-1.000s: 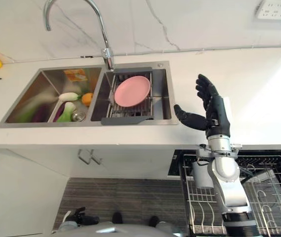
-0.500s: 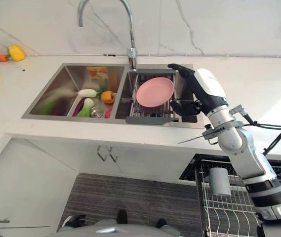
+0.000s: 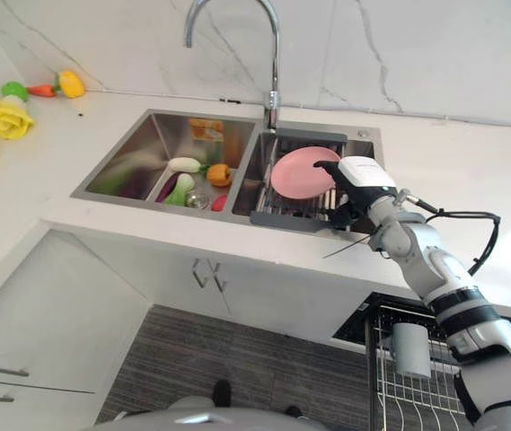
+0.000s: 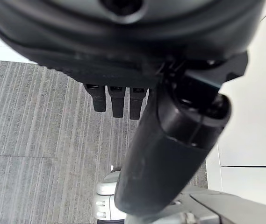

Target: Place the dishes in the dishwasher.

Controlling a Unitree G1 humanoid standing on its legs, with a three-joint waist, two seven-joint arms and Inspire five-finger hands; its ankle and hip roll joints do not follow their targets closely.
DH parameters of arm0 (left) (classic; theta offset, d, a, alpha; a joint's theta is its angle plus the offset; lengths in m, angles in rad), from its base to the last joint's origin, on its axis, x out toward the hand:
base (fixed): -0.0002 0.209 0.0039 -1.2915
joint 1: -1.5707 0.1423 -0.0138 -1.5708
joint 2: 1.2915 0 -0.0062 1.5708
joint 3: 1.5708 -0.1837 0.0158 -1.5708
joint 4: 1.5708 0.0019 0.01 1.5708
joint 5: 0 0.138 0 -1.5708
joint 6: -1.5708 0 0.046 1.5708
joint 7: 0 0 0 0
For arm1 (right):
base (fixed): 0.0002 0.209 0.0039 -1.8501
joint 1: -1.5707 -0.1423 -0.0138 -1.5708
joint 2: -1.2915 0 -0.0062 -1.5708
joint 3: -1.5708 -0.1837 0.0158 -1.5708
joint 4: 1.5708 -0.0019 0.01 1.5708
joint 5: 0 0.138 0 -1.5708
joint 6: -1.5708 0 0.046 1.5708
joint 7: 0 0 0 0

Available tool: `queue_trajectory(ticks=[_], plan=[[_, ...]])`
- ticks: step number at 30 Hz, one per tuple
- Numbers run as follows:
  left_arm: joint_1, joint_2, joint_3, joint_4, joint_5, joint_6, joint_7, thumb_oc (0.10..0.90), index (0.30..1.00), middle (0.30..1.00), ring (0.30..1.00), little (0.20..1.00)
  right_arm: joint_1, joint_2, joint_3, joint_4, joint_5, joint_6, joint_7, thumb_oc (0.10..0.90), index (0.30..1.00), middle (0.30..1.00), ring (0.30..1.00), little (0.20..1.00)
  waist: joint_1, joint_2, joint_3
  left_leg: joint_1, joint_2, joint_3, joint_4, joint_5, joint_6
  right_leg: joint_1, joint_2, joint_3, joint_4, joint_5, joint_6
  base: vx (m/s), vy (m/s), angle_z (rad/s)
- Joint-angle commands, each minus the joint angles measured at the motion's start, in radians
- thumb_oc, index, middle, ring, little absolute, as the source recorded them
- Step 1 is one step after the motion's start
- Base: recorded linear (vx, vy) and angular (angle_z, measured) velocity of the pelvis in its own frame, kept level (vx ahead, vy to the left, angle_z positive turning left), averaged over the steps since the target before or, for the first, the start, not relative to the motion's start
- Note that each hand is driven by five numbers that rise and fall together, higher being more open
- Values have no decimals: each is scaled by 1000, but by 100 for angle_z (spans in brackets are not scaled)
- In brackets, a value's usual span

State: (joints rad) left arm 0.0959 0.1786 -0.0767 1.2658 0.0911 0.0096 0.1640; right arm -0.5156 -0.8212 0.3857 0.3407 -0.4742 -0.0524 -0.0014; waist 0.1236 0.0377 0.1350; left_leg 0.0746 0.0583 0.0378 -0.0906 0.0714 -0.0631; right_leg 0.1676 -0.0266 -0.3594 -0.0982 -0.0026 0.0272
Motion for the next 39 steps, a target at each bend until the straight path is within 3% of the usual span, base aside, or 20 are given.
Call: queue_trajectory(ticks=[1, 10, 11, 16, 20, 23, 24, 27, 28, 29, 31, 37, 39], plan=[[-48, 39, -74, 53, 22, -6, 13, 800, 900, 900, 900, 900, -145, -2, 22, 8, -82, -8, -106, 800, 900, 900, 900, 900, 31, -61, -38, -21, 44, -19, 23, -33, -50, 21, -107, 5, 13, -45, 119, 0, 0, 8], [-47, 33, -102, 65, 21, -14, 27, 800, 900, 900, 900, 900, -275, 51, 157, 278, -169, 4, -184, 800, 900, 900, 900, 900, 64, -69, -35, -37, 46, -46, 23, -23, -57, 23, -102, -19, 11, -45, 117, -3, -2, 9], [-48, 31, -108, 69, 19, -15, 31, 800, 900, 900, 900, 900, -290, 58, 174, 316, -196, 11, -204, 400, 300, 300, 300, 300, 69, -70, -36, -42, 46, -53, 22, -21, -58, 25, -101, -25, 11, -49, 116, -2, 2, 14], [-50, 30, -112, 74, 31, -16, 45, 800, 900, 900, 900, 900, -250, 55, 144, 319, -305, 43, -319, 400, 300, 300, 300, 300, 79, -65, -36, -45, 46, -71, 22, -21, -58, 30, -100, -39, 11, -53, 116, 3, 3, 12], [-60, 30, -107, 68, 58, -20, 54, 800, 900, 900, 900, 900, -181, 25, 57, 203, -409, 77, -408, 400, 300, 300, 300, 300, 74, -57, -34, -46, 44, -77, 22, -22, -58, 31, -100, -44, 11, -57, 116, 6, 15, 7], [-62, 28, -112, 65, 72, -20, 55, 800, 900, 900, 900, 900, -156, 6, 15, 146, -414, 79, -431, 400, 300, 300, 300, 300, 68, -55, -34, -42, 44, -72, 23, -23, -57, 31, -101, -38, 11, -56, 117, 4, 7, 6], [-63, 25, -106, 62, 80, -20, 55, 800, 900, 900, 900, 900, -119, -28, -55, 37, -383, 66, -452, 400, 300, 300, 300, 300, 48, -51, -35, -35, 44, -58, 23, -26, -56, 29, -104, -29, 11, -55, 118, 0, 0, 0], [-63, 26, -110, 62, 80, -19, 55, 800, 900, 900, 900, 900, -107, -31, -66, 26, -383, 67, -447, 400, 300, 300, 300, 300, 52, -51, -35, -35, 44, -57, 23, -27, -56, 30, -104, -28, 11, -55, 119, 1, 5, -4], [-63, 23, -104, 57, 84, -19, 57, 800, 900, 900, 900, 900, -56, -49, -138, -72, -354, 54, -463, 400, 300, 300, 300, 300, 35, -49, -35, -29, 45, -47, 24, -31, -53, 27, -106, -16, 11, -53, 120, 4, 14, -12], [-63, 23, -104, 57, 84, -19, 57, 800, 900, 900, 900, 900, -56, -49, -138, -72, -354, 54, -463, 400, 300, 300, 300, 300, 35, -49, -35, -29, 45, -47, 24, -31, -53, 27, -106, -16, 11, -53, 120, 14, 28, -20], [-69, 17, -91, 44, 103, -18, 57, 800, 900, 900, 900, 900, 90, -86, -318, -291, -319, 25, -494, 400, 300, 300, 300, 300, -11, -42, -34, -14, 44, -11, 25, -44, -47, 17, -111, 15, 11, -46, 125, 24, 35, -10], [-61, 9, -58, 23, 119, -17, 54, 800, 900, 900, 900, 900, 320, -104, -573, -558, -256, -23, -475, 400, 300, 300, 300, 300, -98, -34, -31, 13, 43, 69, 24, -67, -35, -24, -120, 104, 11, -23, 141, 12, 41, -53], [-61, 8, -52, 18, 115, -17, 54, 800, 900, 900, 900, 900, 367, -100, -615, -589, -248, -26, -469, 400, 300, 300, 300, 300, -107, -32, -31, 16, 43, 80, 23, -69, -33, -30, -120, 118, 11, -20, 143, -1, 39, -54]])
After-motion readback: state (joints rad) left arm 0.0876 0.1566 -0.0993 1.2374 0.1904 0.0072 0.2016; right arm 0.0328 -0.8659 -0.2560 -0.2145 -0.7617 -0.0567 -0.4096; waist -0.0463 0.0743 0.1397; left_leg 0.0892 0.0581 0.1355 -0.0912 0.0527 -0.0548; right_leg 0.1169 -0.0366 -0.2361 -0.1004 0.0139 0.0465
